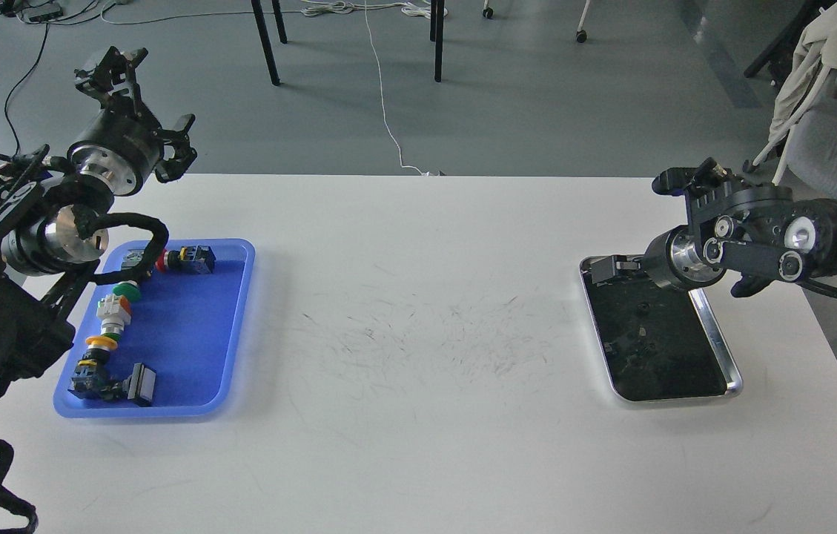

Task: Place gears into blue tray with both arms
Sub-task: 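Lower the right gripper and grasp a small black ring in the steel tray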

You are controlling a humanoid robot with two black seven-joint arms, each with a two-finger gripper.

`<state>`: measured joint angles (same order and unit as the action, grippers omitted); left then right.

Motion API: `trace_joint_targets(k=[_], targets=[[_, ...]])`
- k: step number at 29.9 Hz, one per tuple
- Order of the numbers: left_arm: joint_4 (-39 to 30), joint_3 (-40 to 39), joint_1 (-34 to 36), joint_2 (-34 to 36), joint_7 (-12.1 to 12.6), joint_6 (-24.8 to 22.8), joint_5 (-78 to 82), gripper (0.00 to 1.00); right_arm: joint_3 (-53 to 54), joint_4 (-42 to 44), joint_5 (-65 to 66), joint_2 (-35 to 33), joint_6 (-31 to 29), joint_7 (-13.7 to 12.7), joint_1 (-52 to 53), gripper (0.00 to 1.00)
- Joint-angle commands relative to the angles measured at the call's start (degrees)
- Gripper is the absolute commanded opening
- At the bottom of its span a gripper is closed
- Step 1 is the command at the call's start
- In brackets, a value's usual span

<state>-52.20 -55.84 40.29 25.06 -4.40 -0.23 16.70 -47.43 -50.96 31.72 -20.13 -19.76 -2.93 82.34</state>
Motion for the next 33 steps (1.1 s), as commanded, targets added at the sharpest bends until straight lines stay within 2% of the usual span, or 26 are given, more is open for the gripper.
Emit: trace_joint_targets(k=[1,7,18,21,25,30,33], targets=[[-0.01,0.11,-0.04,0.42,0.00,0.06,0.00,0.98,-0.65,1.21,0.01,0.35,-0.02,0.03,-1.22,0.98],[-0.01,0.20,-0.12,0.42,0.00,0.23,0.00,0.98,-0.73,4.03,0.10,1.14,-0.02,0.03,-4.21,0.97],[-0.01,0.20,-0.04,0.51,0.00,0.14,0.09,0.98,-0.73,4.12,0.09,1.41,-0.10,0.29,-4.65,0.90],[-0.01,0.20,-0.04,0.51,0.00,0.14,0.26,0.98,-0.73,4.12,0.10,1.32,-0.19,0.38,-4.65,0.85],[0.17,0.20,-0.04,0.51,0.00,0.14,0.26,0.98,-1.08,4.03,0.53,1.23,-0.28,0.64,-4.56,0.73],[0.34,0.20,0.23,0.51,0.00,0.14,0.26,0.98,-1.17,4.03,1.33,1.15,-0.46,0.73,-4.56,0.69],[0.34,0.20,0.23,0.51,0.00,0.14,0.26,0.98,-1.17,3.94,1.33,1.15,-0.46,0.73,-4.56,0.61]])
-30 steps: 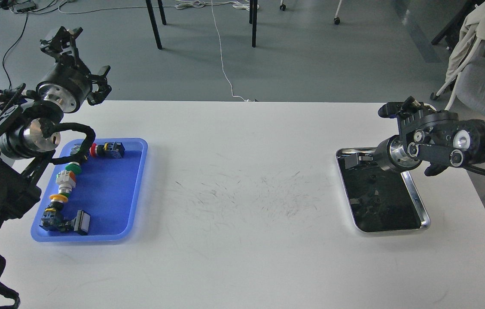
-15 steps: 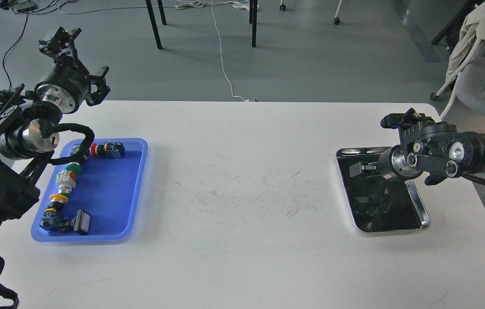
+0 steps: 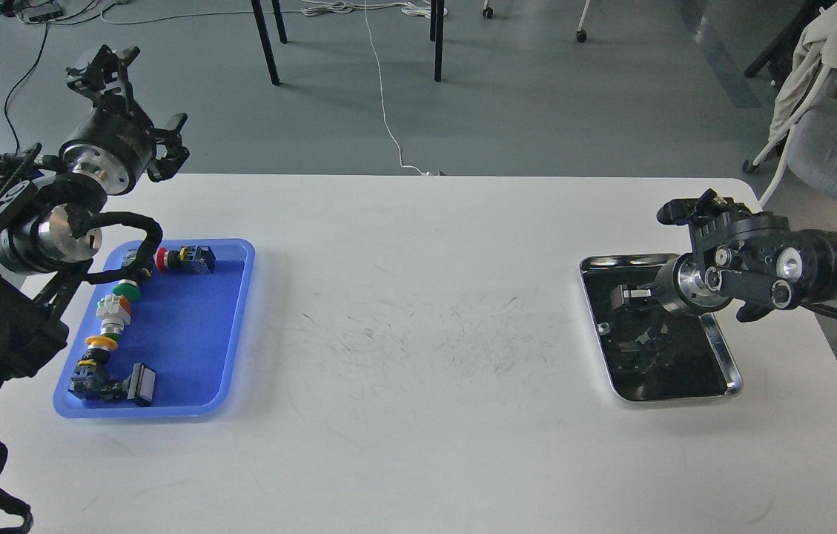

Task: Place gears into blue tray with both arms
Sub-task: 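Lower the right gripper and grasp a small black ring in the steel tray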

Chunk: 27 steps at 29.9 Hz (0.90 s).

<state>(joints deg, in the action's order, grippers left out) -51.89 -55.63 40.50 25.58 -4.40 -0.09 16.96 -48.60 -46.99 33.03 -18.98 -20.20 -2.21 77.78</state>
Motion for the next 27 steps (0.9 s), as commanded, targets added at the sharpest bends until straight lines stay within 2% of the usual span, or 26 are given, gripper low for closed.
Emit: trace_joint_targets(k=[1,5,7,9,12,20,27], targets=[[0.03,0.00,0.02,-0.01,0.00,0.00,0.00,0.98,-0.09,0.06,0.10,0.00,-0.02,0.02,0.01,0.57],[0.03,0.09,-0.07,0.08,0.00,0.00,0.00,0.98,-0.88,-0.03,1.51,-0.09,-0.02,0.02,0.01,0.35],[0.12,0.09,-0.07,0.08,0.00,0.00,0.00,0.98,-0.97,-0.12,1.78,-0.27,-0.02,0.02,0.01,0.30],[0.12,0.00,0.02,0.08,0.00,0.00,0.00,0.98,-0.97,-0.21,1.86,-0.44,-0.10,0.02,0.09,0.13],[0.21,0.00,0.02,-0.01,0.00,0.00,0.09,0.98,-0.97,-0.30,1.86,-0.44,-0.19,0.02,0.36,0.02],[0.21,0.00,0.02,-0.01,0.00,0.09,0.09,0.98,-0.97,-2.31,1.69,-0.62,-0.02,0.02,2.72,0.02],[0.21,0.00,0.11,-0.01,0.00,0.09,0.09,0.98,3.07,-11.10,-2.95,0.26,1.39,0.37,16.07,0.02]])
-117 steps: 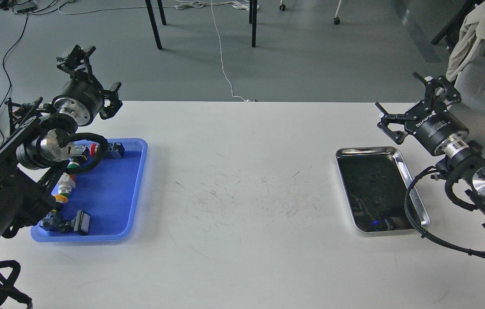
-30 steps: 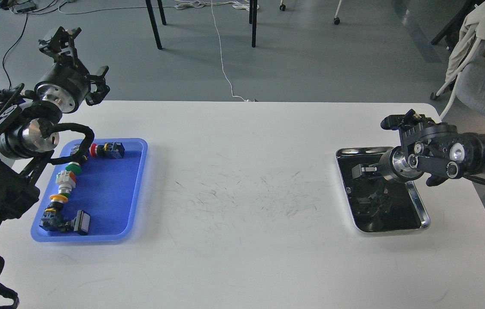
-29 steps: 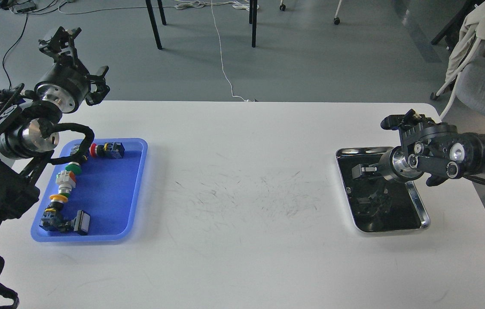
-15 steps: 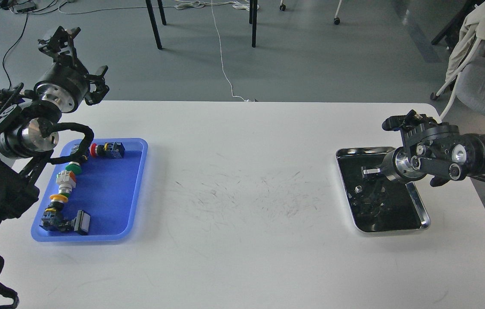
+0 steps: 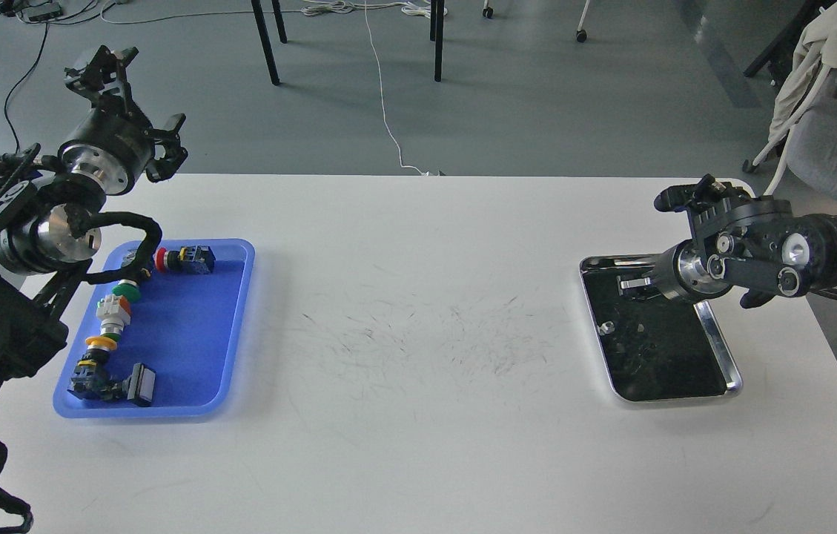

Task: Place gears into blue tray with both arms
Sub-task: 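Lower the right gripper and grasp a small black ring in the steel tray, then carry the black ring toward the table center and release it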

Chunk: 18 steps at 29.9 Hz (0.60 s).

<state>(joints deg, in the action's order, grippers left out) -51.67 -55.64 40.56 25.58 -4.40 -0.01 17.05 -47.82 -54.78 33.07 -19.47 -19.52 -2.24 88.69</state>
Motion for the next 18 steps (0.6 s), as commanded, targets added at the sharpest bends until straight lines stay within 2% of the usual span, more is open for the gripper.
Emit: trace_joint_targets(k=[1,5,9,14,18], targets=[[0.08,0.00,0.05,0.00,0.00,0.01,0.00,0.98,2.99,-4.36,-5.18,1.44,1.23,0.57,6.74,0.02],[0.08,-0.08,0.14,-0.09,0.00,0.10,0.00,0.98,5.54,-4.99,-14.50,9.95,3.16,1.19,9.13,0.02],[0.08,-0.26,0.14,0.00,0.00,0.10,0.00,0.98,8.71,-3.24,-24.69,19.47,7.90,2.77,7.03,0.02],[0.08,-0.26,0.14,0.61,0.00,0.10,0.00,0.98,8.28,-1.57,-29.90,19.47,13.53,2.86,2.64,0.02],[0.08,-0.26,0.05,0.96,-0.09,0.10,-0.09,0.98,9.50,-1.65,-30.43,19.47,13.89,3.03,-1.58,0.02]])
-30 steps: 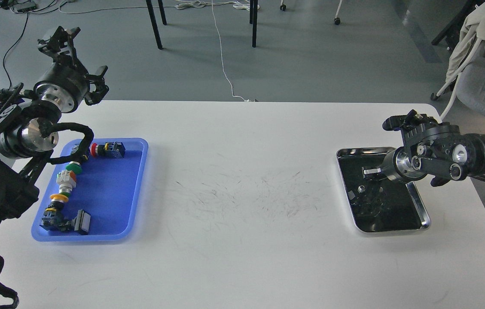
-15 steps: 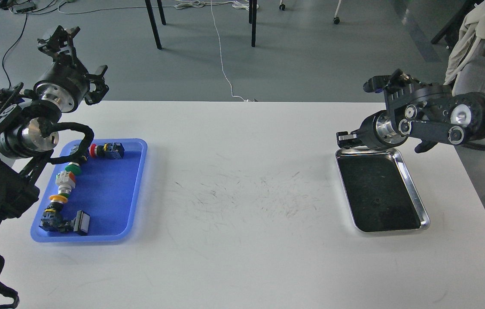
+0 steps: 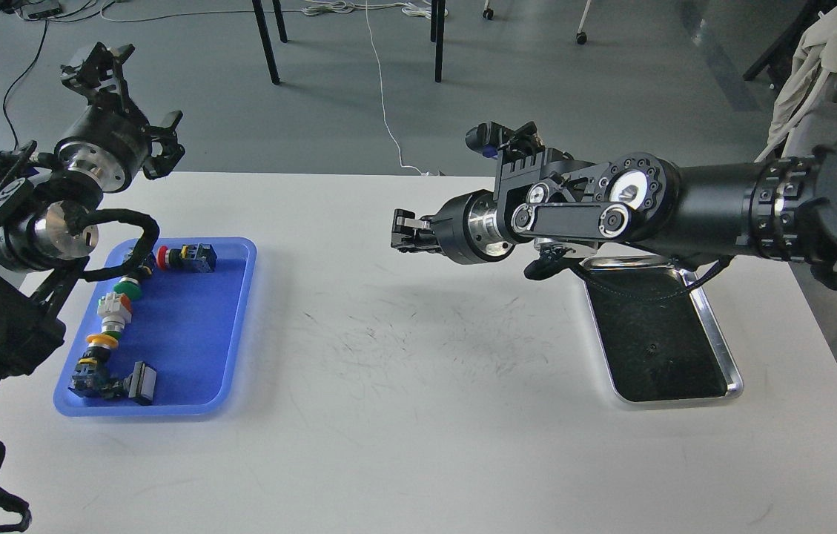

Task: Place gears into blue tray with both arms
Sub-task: 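Carry the black ring toward the table center and release it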

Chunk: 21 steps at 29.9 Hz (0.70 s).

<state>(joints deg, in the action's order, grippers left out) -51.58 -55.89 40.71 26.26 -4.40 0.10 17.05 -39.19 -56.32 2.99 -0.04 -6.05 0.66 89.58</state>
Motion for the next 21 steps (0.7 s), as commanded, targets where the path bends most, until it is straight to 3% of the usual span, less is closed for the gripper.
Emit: trace_joint_targets(k=[1,21], targets=[[-0.01,-0.09,-0.19,0.37,-0.09,-0.01,-0.09,0.98,0.96,-0.11,-0.35,0.04,0.51,0.13,-3.09,0.02],[-0.01,-0.36,-0.19,0.81,-0.09,-0.01,-0.35,0.98,5.18,-1.68,-0.26,0.04,0.69,0.39,-10.57,0.05]])
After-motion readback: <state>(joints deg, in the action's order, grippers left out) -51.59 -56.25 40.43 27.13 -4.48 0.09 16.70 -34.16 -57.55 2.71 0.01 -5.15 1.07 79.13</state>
